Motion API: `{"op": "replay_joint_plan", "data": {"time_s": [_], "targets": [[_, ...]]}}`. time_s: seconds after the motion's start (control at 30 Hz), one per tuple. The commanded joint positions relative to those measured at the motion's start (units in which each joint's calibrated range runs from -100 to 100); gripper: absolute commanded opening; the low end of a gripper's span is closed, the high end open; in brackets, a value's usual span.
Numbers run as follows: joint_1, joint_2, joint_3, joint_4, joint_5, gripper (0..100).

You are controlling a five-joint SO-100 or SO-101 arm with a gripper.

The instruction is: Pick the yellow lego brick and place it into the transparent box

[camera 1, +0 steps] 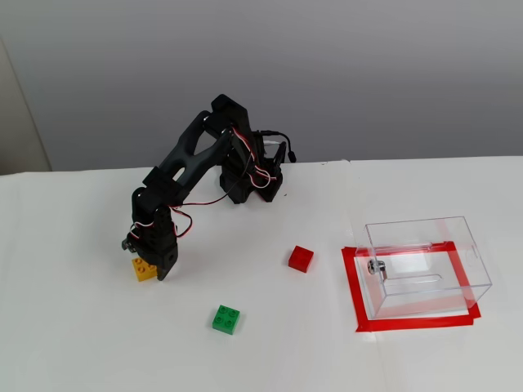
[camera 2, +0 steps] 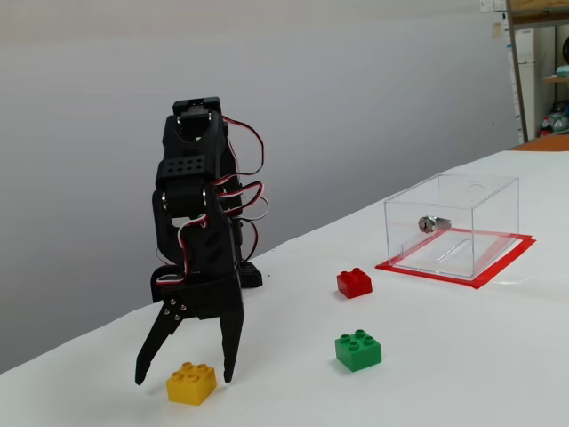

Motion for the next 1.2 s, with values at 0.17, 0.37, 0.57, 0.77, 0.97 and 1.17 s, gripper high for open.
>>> {"op": "replay_joint_plan", "data": {"time_s": [0.17, 0.37, 0.57, 0.77, 0.97, 1.17], "targets": [[0.4, -0.1, -1.2, -0.4, 0.3, 37], [0.4, -0.1, -1.3, -0.4, 0.3, 14], [0.2, -0.3, -1.3, -0.2, 0.3, 4], [-0.1, -0.8, -1.3, 0.4, 0.3, 5], [-4.0, -6.7, -4.0, 5.6, 0.3, 5], [-12.9, -22.3, -8.4, 10.3, 0.3, 5]]}}
